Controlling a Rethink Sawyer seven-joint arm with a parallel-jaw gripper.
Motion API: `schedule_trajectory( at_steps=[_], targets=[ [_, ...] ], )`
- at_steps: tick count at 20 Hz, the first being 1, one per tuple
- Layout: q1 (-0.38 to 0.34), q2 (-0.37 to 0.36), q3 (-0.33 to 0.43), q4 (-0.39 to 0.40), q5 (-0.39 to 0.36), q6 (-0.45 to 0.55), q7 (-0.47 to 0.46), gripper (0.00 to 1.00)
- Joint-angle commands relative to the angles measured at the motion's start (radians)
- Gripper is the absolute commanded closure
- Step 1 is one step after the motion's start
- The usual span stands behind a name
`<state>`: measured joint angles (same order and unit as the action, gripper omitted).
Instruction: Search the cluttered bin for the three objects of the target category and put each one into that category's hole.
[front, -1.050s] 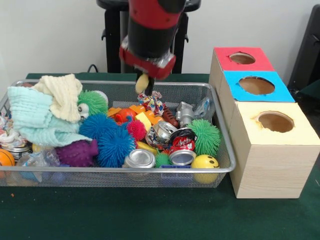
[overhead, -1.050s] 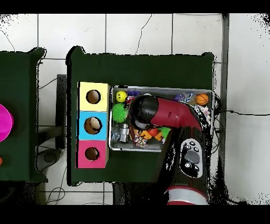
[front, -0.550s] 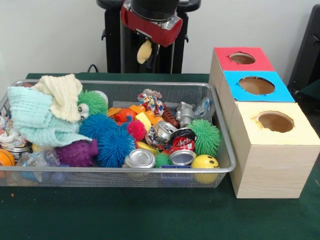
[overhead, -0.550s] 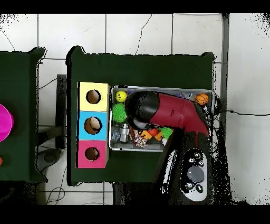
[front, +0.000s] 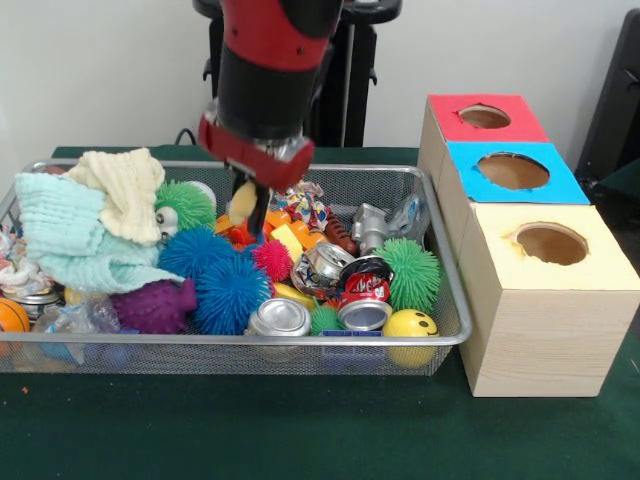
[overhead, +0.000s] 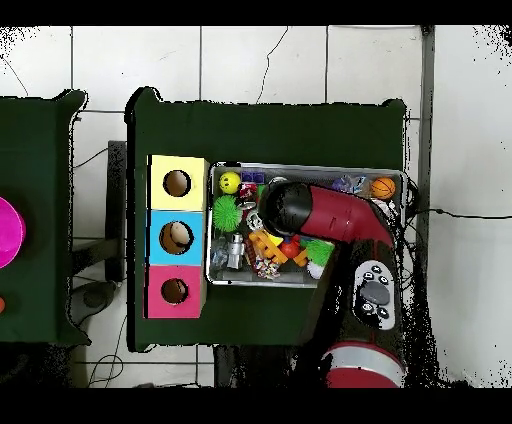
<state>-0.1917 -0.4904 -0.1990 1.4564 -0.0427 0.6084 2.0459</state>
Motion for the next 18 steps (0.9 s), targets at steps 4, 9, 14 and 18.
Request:
schedule_trajectory(
  at_steps=[4, 9, 14, 18],
  targets=[
    [0.113, 0.102, -0.005, 0.069, 0.063, -0.084, 0.287, 1.0],
    [0.154, 0.123, -0.023, 0.114, 0.096, -0.147, 0.306, 1.0],
    [0.178, 0.079, -0.027, 0.168, 0.128, -0.107, 0.275, 1.0],
    [0.129, 0.006, 0.0, 0.191, 0.141, 0.001, 0.17, 1.0]
  ],
)
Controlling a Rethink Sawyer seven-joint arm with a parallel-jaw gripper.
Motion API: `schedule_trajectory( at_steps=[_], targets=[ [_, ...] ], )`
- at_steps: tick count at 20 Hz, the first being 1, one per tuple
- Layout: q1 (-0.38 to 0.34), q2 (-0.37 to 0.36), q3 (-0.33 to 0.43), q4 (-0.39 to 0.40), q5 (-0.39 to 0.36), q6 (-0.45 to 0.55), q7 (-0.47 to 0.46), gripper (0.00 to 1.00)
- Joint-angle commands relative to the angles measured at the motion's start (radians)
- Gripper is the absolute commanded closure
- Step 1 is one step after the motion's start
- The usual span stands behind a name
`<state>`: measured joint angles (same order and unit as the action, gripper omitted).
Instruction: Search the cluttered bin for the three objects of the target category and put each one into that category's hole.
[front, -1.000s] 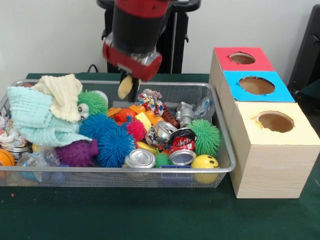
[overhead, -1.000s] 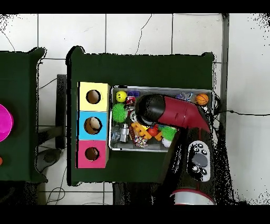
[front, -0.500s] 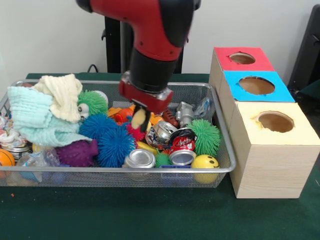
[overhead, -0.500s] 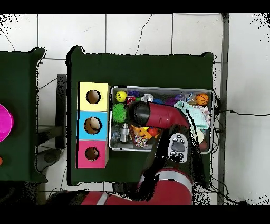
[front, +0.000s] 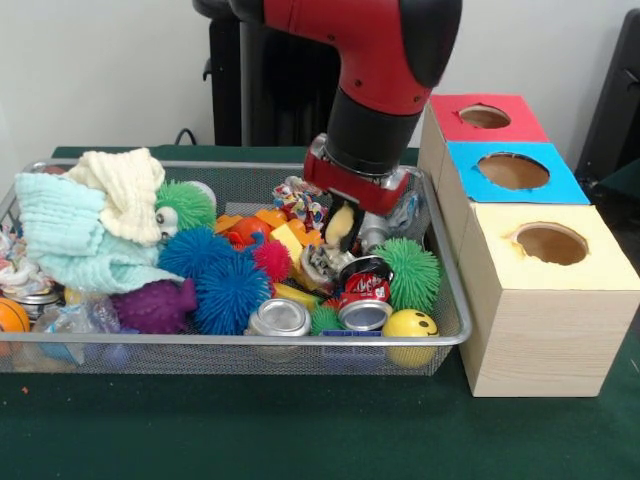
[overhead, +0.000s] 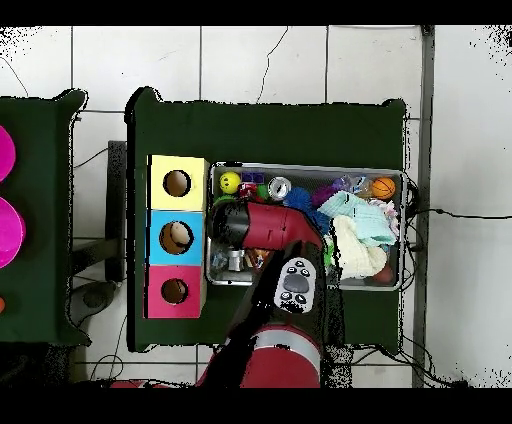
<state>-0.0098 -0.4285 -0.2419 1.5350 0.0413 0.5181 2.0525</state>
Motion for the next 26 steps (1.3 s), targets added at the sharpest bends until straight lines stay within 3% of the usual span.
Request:
schedule_trajectory(
  at_steps=[1, 6, 10, 13, 15, 21, 26],
  targets=[
    [-0.063, -0.079, 0.045, 0.119, 0.055, 0.109, 0.141, 1.0],
    [-0.116, -0.176, 0.069, 0.179, 0.044, 0.167, 0.052, 1.0],
    [-0.179, -0.232, 0.086, 0.287, -0.011, 0.065, -0.014, 1.0],
    [-0.245, -0.253, 0.094, 0.308, -0.06, 0.043, -0.084, 1.0],
    [-0.305, -0.208, 0.116, 0.297, -0.094, -0.018, -0.112, 1.0],
    [-0.438, 0.024, 0.203, 0.177, -0.194, -0.18, -0.124, 1.0],
    [-0.461, 0.065, 0.229, 0.136, -0.272, -0.238, -0.092, 1.0]
  ],
)
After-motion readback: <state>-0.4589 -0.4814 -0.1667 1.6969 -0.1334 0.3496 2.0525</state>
